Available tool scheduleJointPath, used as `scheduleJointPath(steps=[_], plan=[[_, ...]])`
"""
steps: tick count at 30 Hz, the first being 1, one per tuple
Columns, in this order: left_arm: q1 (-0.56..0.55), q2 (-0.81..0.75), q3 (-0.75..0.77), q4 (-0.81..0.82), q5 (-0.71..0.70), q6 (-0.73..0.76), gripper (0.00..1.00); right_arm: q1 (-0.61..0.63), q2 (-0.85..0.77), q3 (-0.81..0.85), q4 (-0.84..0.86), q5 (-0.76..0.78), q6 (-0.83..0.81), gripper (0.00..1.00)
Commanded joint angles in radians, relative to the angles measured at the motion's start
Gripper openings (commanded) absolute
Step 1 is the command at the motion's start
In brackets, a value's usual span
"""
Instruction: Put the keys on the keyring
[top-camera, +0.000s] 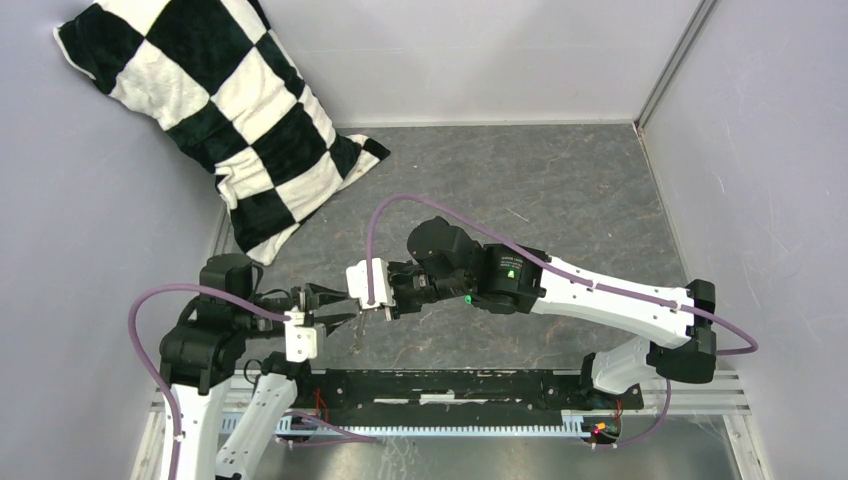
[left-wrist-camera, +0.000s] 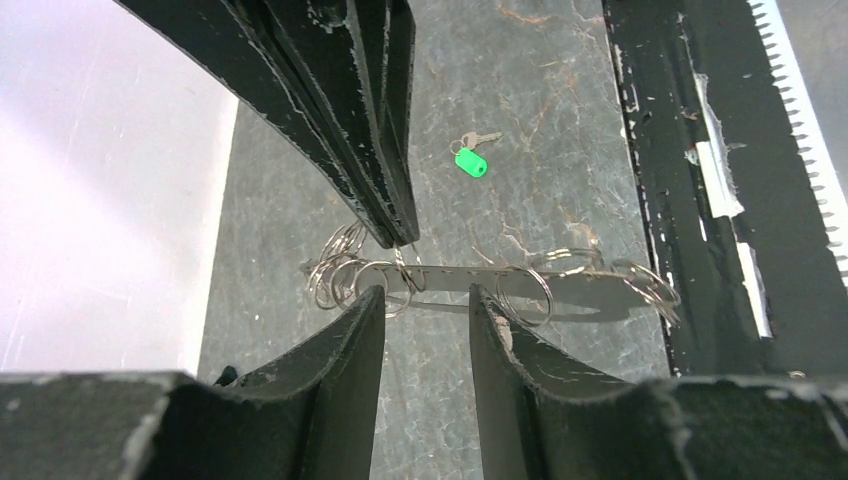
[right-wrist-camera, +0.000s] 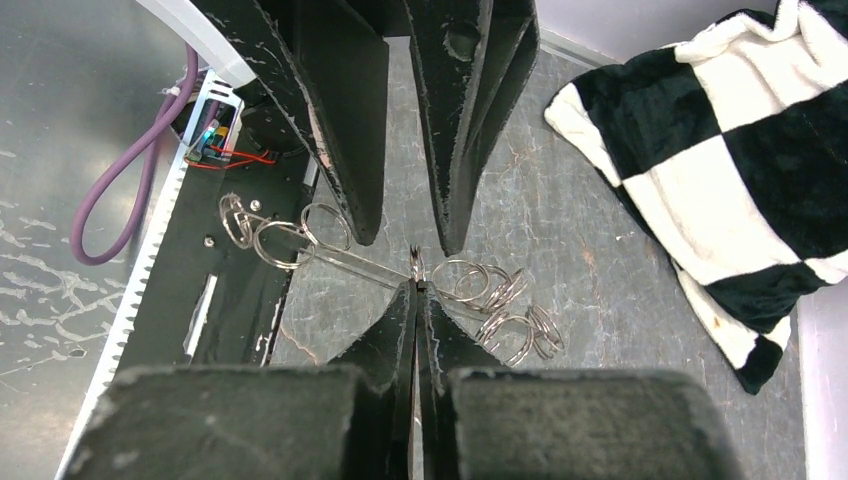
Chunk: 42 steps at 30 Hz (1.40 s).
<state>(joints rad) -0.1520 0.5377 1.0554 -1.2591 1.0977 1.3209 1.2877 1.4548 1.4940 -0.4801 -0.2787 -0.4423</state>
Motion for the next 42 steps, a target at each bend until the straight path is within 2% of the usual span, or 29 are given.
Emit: scheduleJointPath(steps=[1, 10, 14, 23, 28, 29, 30, 32, 34, 35, 37, 39, 42], plan=[[0.0, -0.001, 0.002, 0.073, -0.003, -0.034, 0.42, 0.004, 0.001, 0.032, 0.048, -0.002, 0.004, 0.01], [0.002, 0.002, 0.006, 0.094, 0.04, -0.065, 0.39, 0.004, 0.008, 0.024, 0.068, -0.003, 0.009, 0.01], [0.002, 0.009, -0.019, 0.14, 0.038, -0.142, 0.38, 0.006, 0.005, 0.006, 0.1, -0.003, 0.033, 0.01], [0.001, 0.012, -0.033, 0.14, 0.025, -0.111, 0.17, 0.008, 0.006, -0.002, 0.11, -0.027, 0.038, 0.01], [0.002, 0.015, -0.029, 0.14, 0.042, -0.111, 0.02, 0.011, 0.018, 0.013, 0.107, -0.022, 0.04, 0.01], [0.002, 0.016, -0.03, 0.138, 0.045, -0.113, 0.02, 0.011, 0.021, 0.025, 0.095, -0.007, 0.038, 0.04], [0.001, 0.013, -0.033, 0.137, 0.05, -0.113, 0.02, 0.011, 0.018, 0.032, 0.089, 0.007, 0.036, 0.17], [0.002, 0.008, -0.04, 0.152, 0.069, -0.139, 0.02, 0.01, -0.015, 0.009, 0.113, 0.039, 0.036, 0.31], [0.002, -0.004, -0.054, 0.213, 0.095, -0.225, 0.02, 0.01, -0.079, -0.063, 0.191, 0.075, 0.054, 0.43], [0.002, -0.015, -0.062, 0.255, 0.108, -0.278, 0.02, 0.008, -0.122, -0.119, 0.245, 0.092, 0.063, 0.44], [0.002, -0.039, -0.079, 0.377, 0.136, -0.425, 0.02, 0.009, -0.188, -0.202, 0.327, 0.123, 0.074, 0.44], [0.002, -0.063, -0.092, 0.53, 0.159, -0.638, 0.02, 0.008, -0.241, -0.271, 0.381, 0.145, 0.081, 0.42], [0.001, -0.064, -0.087, 0.656, 0.202, -0.802, 0.02, 0.008, -0.297, -0.353, 0.461, 0.158, 0.102, 0.39]])
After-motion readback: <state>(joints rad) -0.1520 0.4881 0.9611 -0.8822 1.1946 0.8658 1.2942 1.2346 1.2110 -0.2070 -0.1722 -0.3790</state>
